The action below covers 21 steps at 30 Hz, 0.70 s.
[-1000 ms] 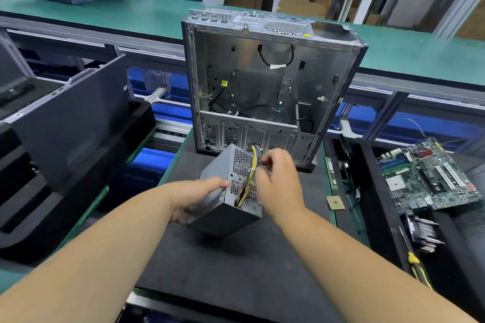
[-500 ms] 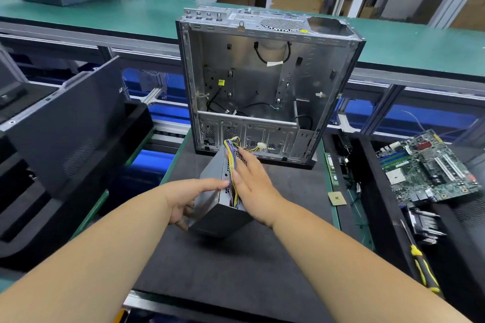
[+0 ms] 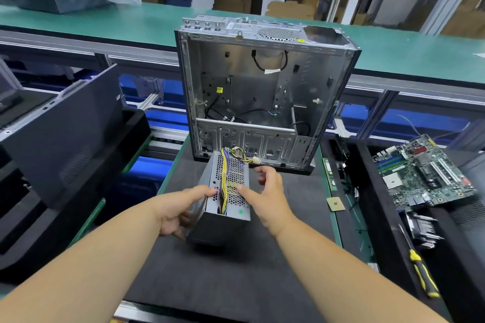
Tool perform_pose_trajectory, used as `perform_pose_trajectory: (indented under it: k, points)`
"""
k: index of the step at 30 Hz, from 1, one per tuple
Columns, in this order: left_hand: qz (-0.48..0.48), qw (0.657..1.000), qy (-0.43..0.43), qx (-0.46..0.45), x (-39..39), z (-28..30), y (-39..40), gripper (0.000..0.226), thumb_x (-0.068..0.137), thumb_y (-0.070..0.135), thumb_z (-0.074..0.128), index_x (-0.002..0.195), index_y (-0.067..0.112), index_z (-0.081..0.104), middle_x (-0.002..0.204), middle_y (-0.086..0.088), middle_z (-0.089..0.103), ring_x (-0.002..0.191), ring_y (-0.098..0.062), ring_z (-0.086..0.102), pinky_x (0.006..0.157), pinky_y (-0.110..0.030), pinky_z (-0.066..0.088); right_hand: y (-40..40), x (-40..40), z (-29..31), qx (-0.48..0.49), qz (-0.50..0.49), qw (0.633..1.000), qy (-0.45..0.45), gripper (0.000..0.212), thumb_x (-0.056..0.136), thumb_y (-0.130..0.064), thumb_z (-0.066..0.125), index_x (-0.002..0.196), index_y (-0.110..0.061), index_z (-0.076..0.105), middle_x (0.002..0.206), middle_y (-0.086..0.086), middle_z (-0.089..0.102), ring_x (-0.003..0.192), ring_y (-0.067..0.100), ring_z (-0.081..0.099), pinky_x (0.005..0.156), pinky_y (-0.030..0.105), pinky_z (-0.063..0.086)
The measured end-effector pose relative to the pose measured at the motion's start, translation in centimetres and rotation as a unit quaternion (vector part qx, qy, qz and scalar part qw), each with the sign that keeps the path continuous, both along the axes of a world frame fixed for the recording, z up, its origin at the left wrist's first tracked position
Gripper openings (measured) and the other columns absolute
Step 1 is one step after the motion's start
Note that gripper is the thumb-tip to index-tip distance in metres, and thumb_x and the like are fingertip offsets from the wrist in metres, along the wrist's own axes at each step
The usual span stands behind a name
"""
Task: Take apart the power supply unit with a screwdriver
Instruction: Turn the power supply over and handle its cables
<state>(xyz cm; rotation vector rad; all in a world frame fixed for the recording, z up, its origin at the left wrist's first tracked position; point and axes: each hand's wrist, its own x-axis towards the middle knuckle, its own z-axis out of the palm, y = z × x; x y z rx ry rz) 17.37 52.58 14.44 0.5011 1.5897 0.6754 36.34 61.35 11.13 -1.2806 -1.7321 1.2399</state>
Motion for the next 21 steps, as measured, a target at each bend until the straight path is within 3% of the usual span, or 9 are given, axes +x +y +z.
perform_pose_trajectory:
  k: [3, 5, 7, 9, 12, 14, 18, 21]
  points:
    - [-0.004, 0.998, -0.067, 0.003, 0.5, -0.5, -0.1, 0.081, 0.06, 0.057, 0.072, 0.133, 0.026, 0.054, 0.13, -0.025, 0.058, 0.103, -0.033, 0.058, 0.088, -0.054, 0.05, 0.5, 0.1, -0.2, -0.246, 0.04, 0.967, 0.047, 0.108, 0.058, -0.062, 0.082, 0.147, -0.03, 0.029, 0.145, 0.001, 0.043, 0.134, 0.022, 0.044, 0.113, 0.044, 0.034]
    - [-0.016, 0.994, -0.104, 0.012, 1.2, -1.0, 0.1, 0.074, 0.064, 0.059, 0.066, 0.131, 0.028, 0.055, 0.131, -0.024, 0.058, 0.102, -0.032, 0.056, 0.089, -0.053, 0.049, 0.8, 0.5, 0.2, -0.33, 0.067, 0.937, 0.091, 0.121, 0.05, -0.059, 0.082, 0.153, -0.033, 0.022, 0.144, 0.002, 0.054, 0.133, 0.026, 0.05, 0.115, 0.053, 0.033]
    - [-0.018, 0.991, -0.134, 0.026, 2.0, -1.6, 0.2, 0.067, 0.063, 0.056, 0.061, 0.121, 0.023, 0.063, 0.121, -0.022, 0.061, 0.095, -0.031, 0.054, 0.087, -0.052, 0.047, 1.3, 1.0, 0.3, -0.35, 0.081, 0.926, 0.118, 0.115, 0.06, -0.043, 0.085, 0.155, -0.034, 0.02, 0.132, 0.002, 0.065, 0.121, 0.026, 0.062, 0.109, 0.054, 0.041]
    - [-0.013, 0.987, -0.153, 0.044, 2.6, -2.1, 0.1, 0.055, 0.061, 0.048, 0.067, 0.107, 0.019, 0.068, 0.109, -0.016, 0.061, 0.086, -0.028, 0.05, 0.081, -0.047, 0.047, 1.4, 1.8, 0.7, -0.391, 0.095, 0.905, 0.136, 0.107, 0.065, -0.042, 0.081, 0.155, -0.034, 0.024, 0.128, 0.002, 0.068, 0.112, 0.025, 0.068, 0.093, 0.048, 0.054]
    - [-0.002, 0.983, -0.171, 0.062, 2.8, -3.3, 0.0, 0.053, 0.065, 0.047, 0.06, 0.11, 0.02, 0.067, 0.101, -0.007, 0.071, 0.082, -0.025, 0.055, 0.074, -0.042, 0.048, 1.0, 2.8, 1.3, -0.46, 0.136, 0.868, 0.127, 0.075, 0.062, -0.061, 0.072, 0.13, -0.029, 0.064, 0.123, 0.001, 0.071, 0.1, 0.018, 0.072, 0.074, 0.037, 0.054]
    - [0.004, 0.982, -0.181, 0.061, 2.7, -3.7, 0.1, 0.049, 0.07, 0.047, 0.053, 0.109, 0.021, 0.067, 0.098, -0.005, 0.072, 0.082, -0.025, 0.056, 0.073, -0.042, 0.05, 0.9, 3.1, 1.3, -0.477, 0.145, 0.856, 0.135, 0.063, 0.063, -0.064, 0.069, 0.112, -0.025, 0.074, 0.119, 0.003, 0.072, 0.097, 0.019, 0.073, 0.074, 0.037, 0.055]
    - [-0.009, 0.987, -0.157, 0.034, 2.6, -3.5, 0.8, 0.038, 0.091, 0.043, 0.043, 0.113, 0.02, 0.065, 0.103, -0.011, 0.064, 0.081, -0.025, 0.052, 0.072, -0.042, 0.048, 0.9, 2.9, 1.1, -0.479, 0.114, 0.86, 0.133, 0.064, 0.063, -0.056, 0.073, 0.117, -0.022, 0.069, 0.116, 0.008, 0.073, 0.093, 0.023, 0.073, 0.079, 0.04, 0.05]
    - [-0.032, 0.989, -0.142, 0.007, 2.6, -3.0, 1.5, 0.036, 0.092, 0.046, 0.045, 0.102, 0.02, 0.068, 0.102, -0.015, 0.057, 0.08, -0.027, 0.053, 0.078, -0.045, 0.048, 1.1, 2.5, 0.8, -0.475, 0.089, 0.869, 0.104, 0.073, 0.058, -0.052, 0.075, 0.125, -0.022, 0.067, 0.12, 0.009, 0.071, 0.101, 0.027, 0.068, 0.08, 0.04, 0.047]
